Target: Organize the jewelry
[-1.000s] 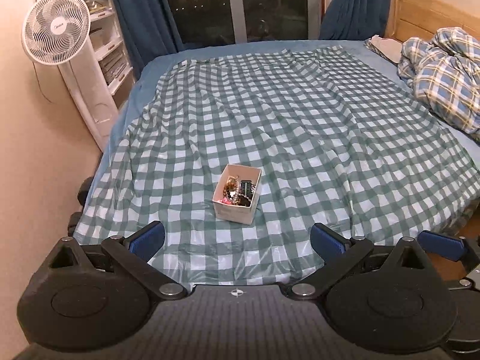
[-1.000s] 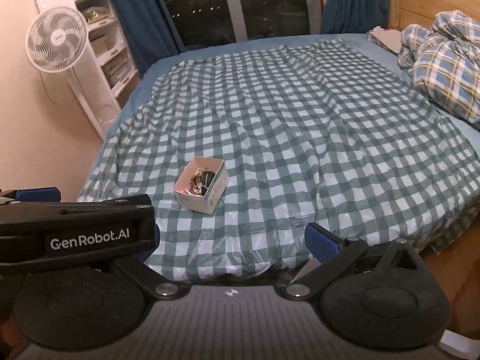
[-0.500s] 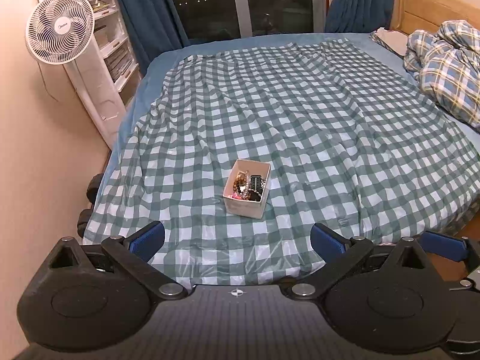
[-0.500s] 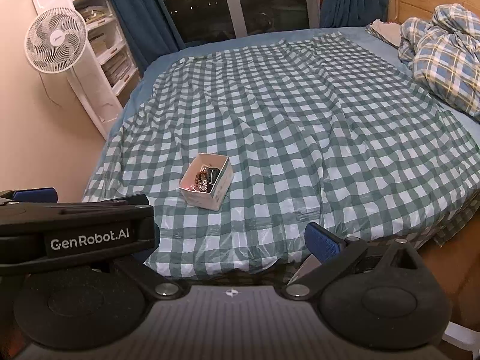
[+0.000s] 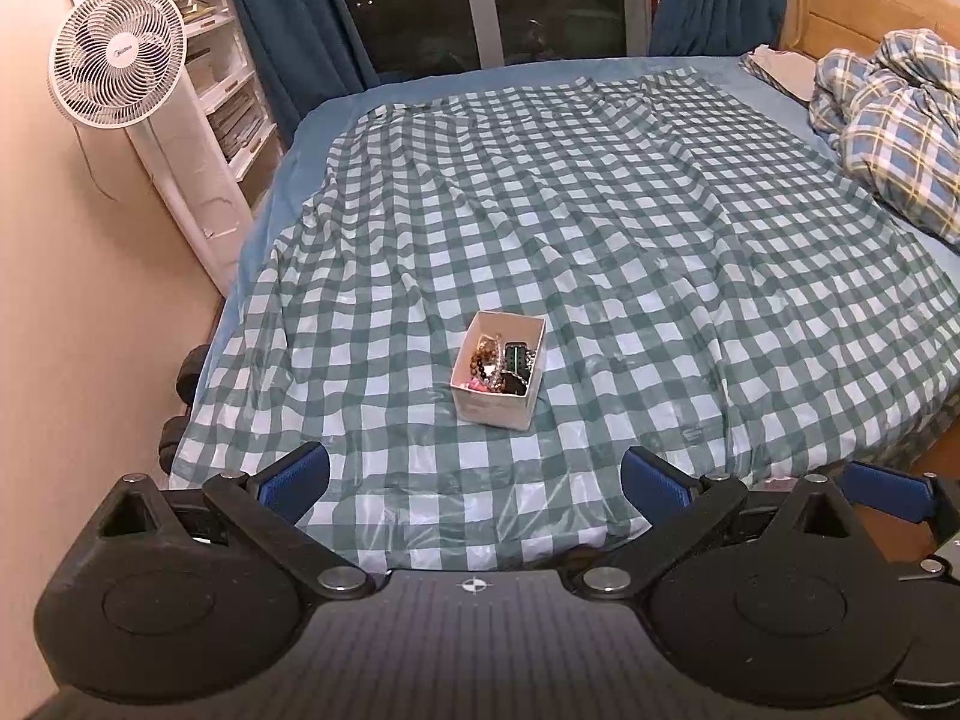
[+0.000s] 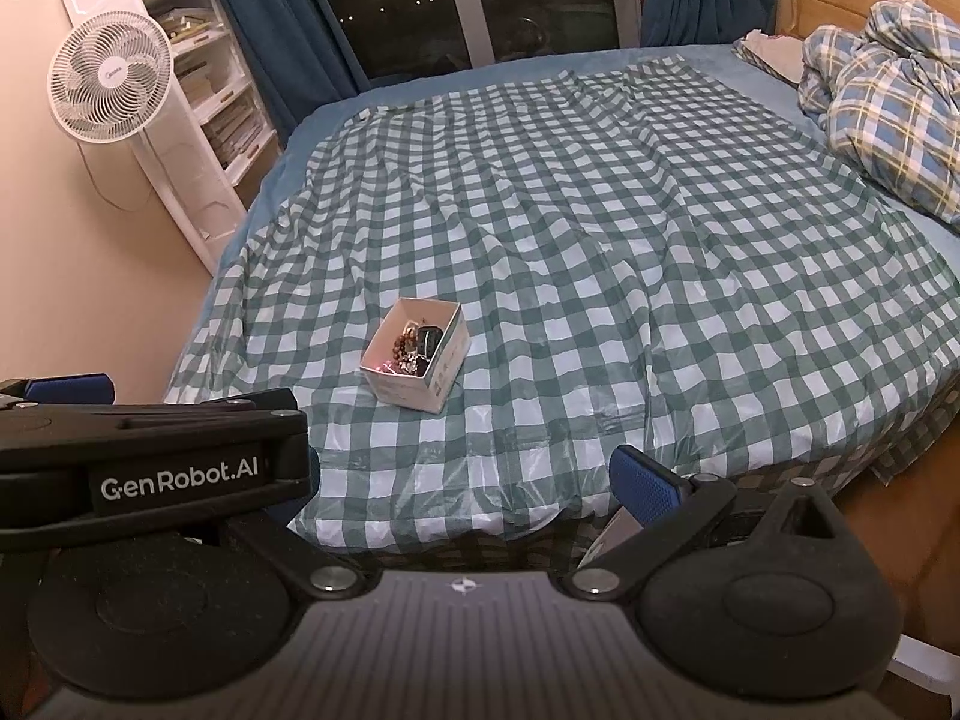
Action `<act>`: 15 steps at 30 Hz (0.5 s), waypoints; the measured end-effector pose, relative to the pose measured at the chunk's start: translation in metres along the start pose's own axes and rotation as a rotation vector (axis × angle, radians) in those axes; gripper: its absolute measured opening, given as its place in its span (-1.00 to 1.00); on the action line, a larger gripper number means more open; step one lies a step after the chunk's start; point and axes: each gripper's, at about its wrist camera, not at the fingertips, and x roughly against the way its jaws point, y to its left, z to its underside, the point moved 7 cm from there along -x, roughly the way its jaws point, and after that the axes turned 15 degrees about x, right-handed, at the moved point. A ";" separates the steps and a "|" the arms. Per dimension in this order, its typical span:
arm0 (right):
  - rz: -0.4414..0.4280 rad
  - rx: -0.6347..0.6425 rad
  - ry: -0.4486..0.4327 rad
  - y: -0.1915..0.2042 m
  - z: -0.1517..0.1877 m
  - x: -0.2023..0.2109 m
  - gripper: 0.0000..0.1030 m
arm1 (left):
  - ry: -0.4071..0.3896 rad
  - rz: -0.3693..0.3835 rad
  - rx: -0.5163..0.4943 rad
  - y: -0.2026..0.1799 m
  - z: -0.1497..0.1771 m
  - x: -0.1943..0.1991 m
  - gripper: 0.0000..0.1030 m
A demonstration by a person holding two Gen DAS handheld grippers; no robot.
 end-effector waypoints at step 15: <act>0.007 0.002 0.006 0.002 0.002 -0.003 1.00 | 0.002 -0.013 0.006 0.002 0.001 -0.002 0.53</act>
